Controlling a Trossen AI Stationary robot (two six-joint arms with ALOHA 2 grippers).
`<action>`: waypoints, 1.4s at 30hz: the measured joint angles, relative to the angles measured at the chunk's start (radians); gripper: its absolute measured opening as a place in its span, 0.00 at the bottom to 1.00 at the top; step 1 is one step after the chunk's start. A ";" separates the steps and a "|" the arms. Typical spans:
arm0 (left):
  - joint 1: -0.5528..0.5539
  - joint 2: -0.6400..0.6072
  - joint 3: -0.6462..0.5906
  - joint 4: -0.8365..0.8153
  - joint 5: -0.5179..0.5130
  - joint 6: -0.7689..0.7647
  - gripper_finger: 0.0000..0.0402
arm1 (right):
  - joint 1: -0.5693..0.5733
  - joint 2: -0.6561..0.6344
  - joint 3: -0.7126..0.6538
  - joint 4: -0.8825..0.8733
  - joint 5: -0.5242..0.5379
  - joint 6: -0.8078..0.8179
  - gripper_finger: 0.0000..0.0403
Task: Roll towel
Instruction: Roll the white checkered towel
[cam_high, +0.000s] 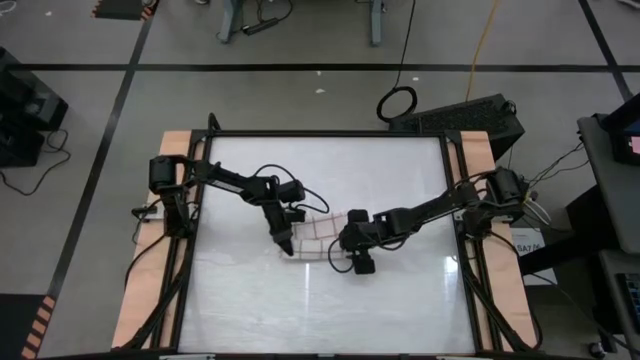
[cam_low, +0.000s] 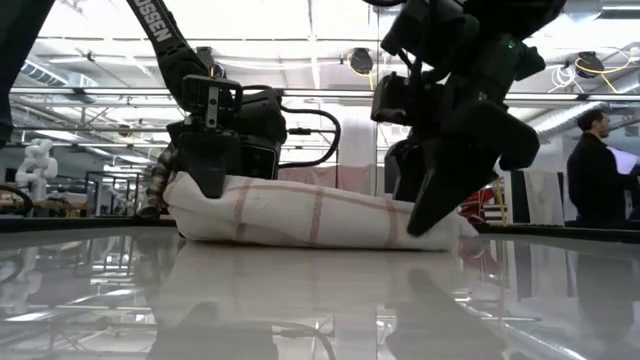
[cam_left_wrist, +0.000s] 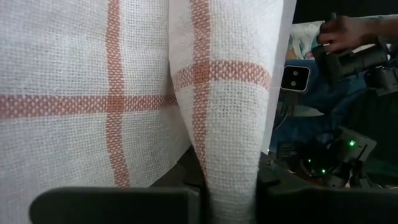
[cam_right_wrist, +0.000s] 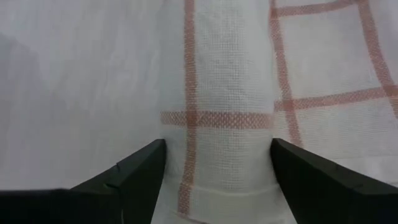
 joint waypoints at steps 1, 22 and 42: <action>0.000 0.000 0.000 -0.001 -0.001 0.000 0.12 | 0.000 0.001 0.000 0.001 0.000 -0.004 0.70; 0.001 0.002 -0.002 0.014 -0.014 0.000 0.12 | -0.018 0.015 0.000 -0.061 -0.012 -0.050 0.81; -0.017 0.002 -0.001 0.014 -0.184 -0.043 0.21 | -0.068 0.029 0.001 -0.025 -0.112 -0.061 0.30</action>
